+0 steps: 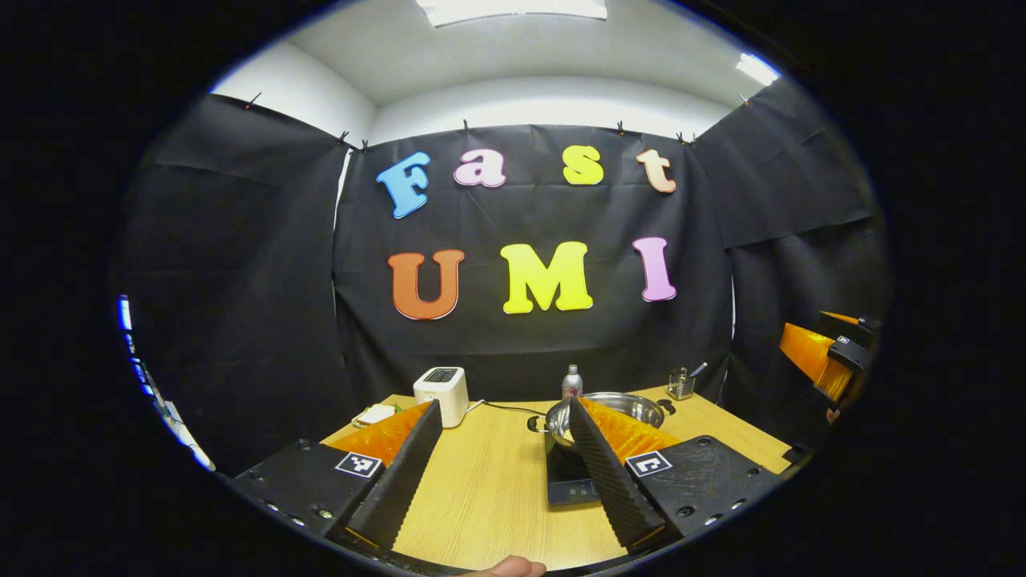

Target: First push the handle of the pot to place it horizontally, then grasp the pot with both hands and set it on the induction cooktop.

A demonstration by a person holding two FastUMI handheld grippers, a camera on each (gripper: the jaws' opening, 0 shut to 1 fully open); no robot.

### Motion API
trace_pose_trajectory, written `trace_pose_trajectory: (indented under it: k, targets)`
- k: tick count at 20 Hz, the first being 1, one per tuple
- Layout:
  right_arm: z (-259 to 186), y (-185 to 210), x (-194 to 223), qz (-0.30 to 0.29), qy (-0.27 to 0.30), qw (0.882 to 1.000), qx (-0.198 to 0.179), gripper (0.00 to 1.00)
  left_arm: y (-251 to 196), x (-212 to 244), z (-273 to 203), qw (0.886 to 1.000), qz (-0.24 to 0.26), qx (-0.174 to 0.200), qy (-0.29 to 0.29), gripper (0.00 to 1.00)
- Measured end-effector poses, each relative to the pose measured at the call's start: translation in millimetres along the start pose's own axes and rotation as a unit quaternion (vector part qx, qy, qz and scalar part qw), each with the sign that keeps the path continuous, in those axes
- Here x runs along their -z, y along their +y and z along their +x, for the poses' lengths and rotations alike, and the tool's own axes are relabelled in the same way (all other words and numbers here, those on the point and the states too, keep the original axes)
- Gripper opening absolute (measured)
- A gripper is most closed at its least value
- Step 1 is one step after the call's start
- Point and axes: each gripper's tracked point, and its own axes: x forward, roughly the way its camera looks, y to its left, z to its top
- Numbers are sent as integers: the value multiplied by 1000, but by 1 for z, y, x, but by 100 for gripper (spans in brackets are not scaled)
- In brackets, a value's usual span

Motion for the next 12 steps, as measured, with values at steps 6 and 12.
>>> trace_pose_trajectory:
  k: [6,12]
  targets:
    - [-15,15,8,-25,5,1000,-9,100,16,-2,-18,1000,-22,-6,-15,94]
    - [-11,8,11,-22,8,1000,-2,100,18,0,-17,999,-35,5,-15,95]
